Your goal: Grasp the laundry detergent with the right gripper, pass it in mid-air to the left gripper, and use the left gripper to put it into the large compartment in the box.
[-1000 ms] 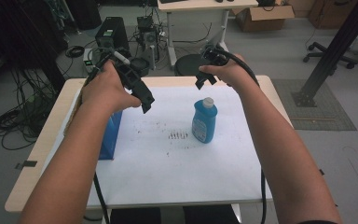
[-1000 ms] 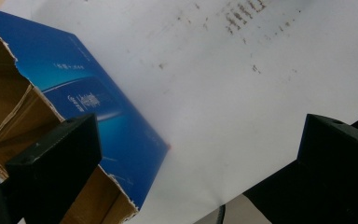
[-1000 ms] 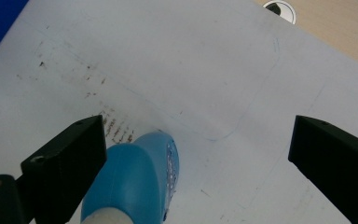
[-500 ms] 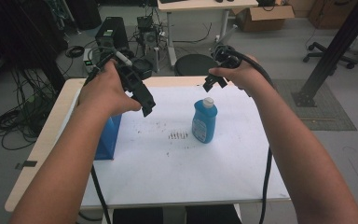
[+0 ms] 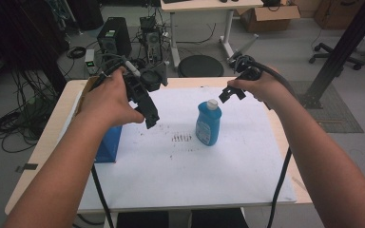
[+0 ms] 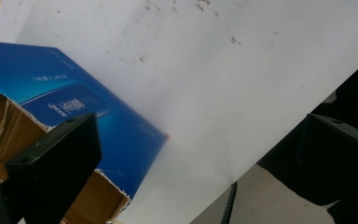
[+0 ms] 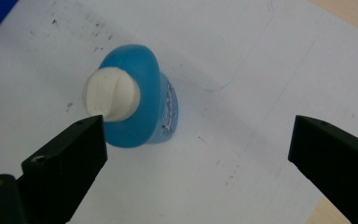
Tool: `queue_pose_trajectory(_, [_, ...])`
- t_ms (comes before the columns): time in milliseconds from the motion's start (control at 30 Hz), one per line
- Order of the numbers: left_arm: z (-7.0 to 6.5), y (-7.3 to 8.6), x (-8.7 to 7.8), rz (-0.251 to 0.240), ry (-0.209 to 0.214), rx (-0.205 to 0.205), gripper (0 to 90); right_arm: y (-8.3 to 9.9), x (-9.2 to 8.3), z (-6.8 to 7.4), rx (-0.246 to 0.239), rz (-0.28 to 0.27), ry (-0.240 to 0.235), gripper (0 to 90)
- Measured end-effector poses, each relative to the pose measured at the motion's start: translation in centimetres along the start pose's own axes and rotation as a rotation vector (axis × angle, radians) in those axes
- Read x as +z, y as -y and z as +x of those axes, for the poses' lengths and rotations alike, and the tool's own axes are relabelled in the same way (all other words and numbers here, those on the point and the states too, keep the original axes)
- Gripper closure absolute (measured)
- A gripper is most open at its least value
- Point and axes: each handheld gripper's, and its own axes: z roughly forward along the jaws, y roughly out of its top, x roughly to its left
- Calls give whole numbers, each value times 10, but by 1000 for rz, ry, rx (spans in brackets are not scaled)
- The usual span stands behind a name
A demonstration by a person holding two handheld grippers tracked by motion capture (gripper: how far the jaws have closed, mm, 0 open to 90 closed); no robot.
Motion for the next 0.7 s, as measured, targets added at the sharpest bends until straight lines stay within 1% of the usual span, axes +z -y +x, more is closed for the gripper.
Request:
queue_pose_trajectory(67, [-3, 1, 1, 0, 5, 34, 2, 8, 0, 0, -5, 4, -4, 45])
queue_pose_trajectory(100, [-3, 1, 1, 0, 5, 34, 2, 8, 0, 0, -5, 4, -4, 45])
queue_pose_trajectory(133, [-6, 2, 1, -3, 9, 62, 2, 12, -1, 0, -11, 5, -6, 46])
queue_pose_trajectory(167, [-7, 2, 1, -3, 8, 75, 3, 14, -1, 1, -14, 6, -6, 46])
queue_pose_trajectory(200, [-7, 2, 1, -3, 8, 75, 2, 16, -1, 1, -16, 7, -9, 46])
queue_pose_trajectory(233, [-9, 3, 2, -7, 3, 105, 2, 18, -1, 1, -18, 7, -11, 46])
queue_pose_trajectory(267, [-9, 3, 2, -7, 3, 105, 2, 20, -1, 1, -21, 8, -15, 46])
queue_pose_trajectory(300, [-11, 4, 3, -9, -13, 145, 3, 22, -1, 2, -27, 8, -21, 47])
queue_pose_trajectory(367, [-14, 6, 4, -8, -19, 178, 2, 26, -1, 2, -36, 11, -29, 48])
queue_pose_trajectory(400, [-14, 6, 4, -8, -19, 178, 2, 26, -1, 2, -36, 11, -29, 48])
queue_pose_trajectory(467, [-15, 7, 5, -7, -25, 197, 2, 31, 0, 3, -43, 9, -38, 48])
queue_pose_trajectory(533, [-14, 9, 8, -3, -8, 204, 2, 37, 1, 3, -50, 11, -44, 48])
queue_pose_trajectory(567, [-14, 9, 8, -3, -8, 204, 2, 37, 1, 3, -50, 11, -44, 48])
queue_pose_trajectory(600, [-13, 11, 10, -2, -6, 204, 2, 42, 3, 4, -59, 13, -45, 48])
queue_pose_trajectory(700, [-12, 13, 12, 1, 5, 207, 2, 47, 6, 5, -69, 18, -51, 50])
